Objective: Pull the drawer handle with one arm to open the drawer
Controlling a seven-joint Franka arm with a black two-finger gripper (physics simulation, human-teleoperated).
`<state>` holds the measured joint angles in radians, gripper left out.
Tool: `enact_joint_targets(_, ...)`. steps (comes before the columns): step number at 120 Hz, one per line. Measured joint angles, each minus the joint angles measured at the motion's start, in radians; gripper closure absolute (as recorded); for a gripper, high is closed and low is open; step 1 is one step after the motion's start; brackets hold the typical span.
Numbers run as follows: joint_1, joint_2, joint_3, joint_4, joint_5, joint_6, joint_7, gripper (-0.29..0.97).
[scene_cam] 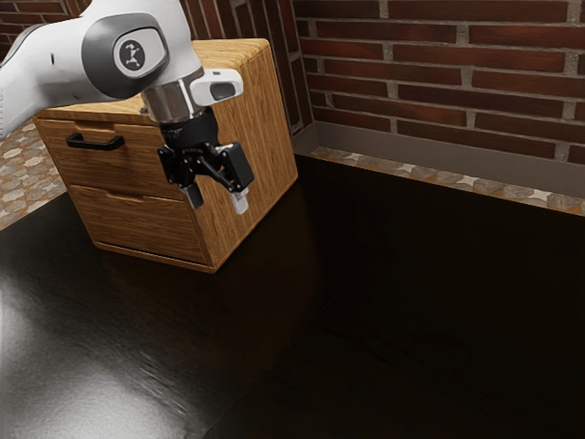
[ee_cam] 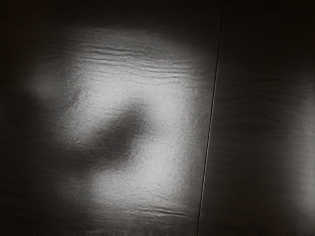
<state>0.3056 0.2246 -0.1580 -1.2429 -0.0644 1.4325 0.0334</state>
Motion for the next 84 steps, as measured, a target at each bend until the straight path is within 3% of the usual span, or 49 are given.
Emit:
enact_joint_targets(40, 0.001, -0.028, 0.002, 0.006, -0.001, -0.004, 0.002, 0.00)
enact_joint_targets(50, 0.006, -0.131, 0.006, 0.023, 0.004, -0.006, 0.012, 0.00)
enact_joint_targets(64, 0.055, -0.294, -0.034, 0.029, 0.049, -0.058, 0.260, 0.00)
enact_joint_targets(74, -0.050, -0.319, 0.006, 0.028, 0.096, -0.105, 0.447, 0.00)
enact_joint_targets(84, -0.063, -0.324, 0.039, 0.012, 0.125, -0.129, 0.614, 0.00)
